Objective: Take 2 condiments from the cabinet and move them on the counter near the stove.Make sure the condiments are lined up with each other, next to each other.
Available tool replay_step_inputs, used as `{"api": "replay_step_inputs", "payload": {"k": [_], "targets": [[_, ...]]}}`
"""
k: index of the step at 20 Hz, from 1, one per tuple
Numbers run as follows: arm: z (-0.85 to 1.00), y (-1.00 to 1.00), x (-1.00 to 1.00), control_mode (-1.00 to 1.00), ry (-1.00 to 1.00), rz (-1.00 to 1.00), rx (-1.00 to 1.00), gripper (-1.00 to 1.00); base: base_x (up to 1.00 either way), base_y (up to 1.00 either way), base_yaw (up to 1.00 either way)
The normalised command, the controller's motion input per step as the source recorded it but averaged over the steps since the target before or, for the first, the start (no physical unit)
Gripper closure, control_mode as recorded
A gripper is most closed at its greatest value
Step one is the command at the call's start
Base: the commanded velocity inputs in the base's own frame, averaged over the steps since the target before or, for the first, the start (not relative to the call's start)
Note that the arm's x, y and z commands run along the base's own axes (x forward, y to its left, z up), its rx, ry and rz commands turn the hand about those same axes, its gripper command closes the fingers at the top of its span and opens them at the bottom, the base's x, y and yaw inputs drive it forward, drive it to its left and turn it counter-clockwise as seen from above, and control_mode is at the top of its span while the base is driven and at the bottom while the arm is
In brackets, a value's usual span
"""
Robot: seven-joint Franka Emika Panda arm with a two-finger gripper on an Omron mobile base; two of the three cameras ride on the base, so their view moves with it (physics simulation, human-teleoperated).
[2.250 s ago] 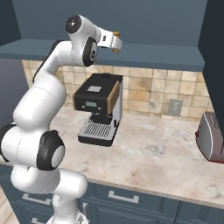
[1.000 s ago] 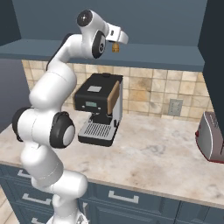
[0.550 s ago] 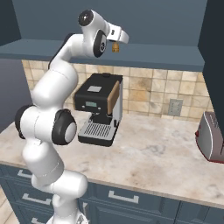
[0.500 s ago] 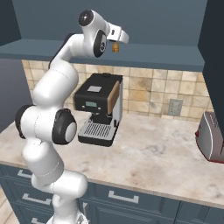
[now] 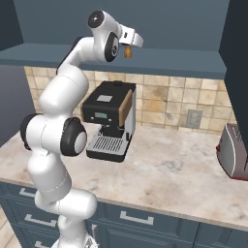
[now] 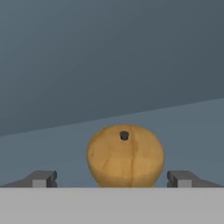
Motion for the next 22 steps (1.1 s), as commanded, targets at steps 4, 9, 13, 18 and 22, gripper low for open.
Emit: {"api": "replay_step_inputs", "payload": {"k": [4, 9, 13, 18, 22], "targets": [[0.00, 0.00, 0.09, -1.00, 0.00, -0.01, 0.00, -1.00, 0.00, 0.00, 0.00], [-0.02, 0.00, 0.13, -1.00, 0.00, -0.02, 0.00, 1.00, 0.00, 0.00, 0.00], [-0.04, -0.06, 0.18, -1.00, 0.00, -0.02, 0.00, 1.00, 0.00, 0.00, 0.00], [-0.07, -0.10, 0.17, -1.00, 0.00, -0.02, 0.00, 1.00, 0.00, 0.00, 0.00], [0.00, -0.01, -0.01, -1.00, 0.00, 0.00, 0.01, 1.00, 0.00, 0.00, 0.00]]}}
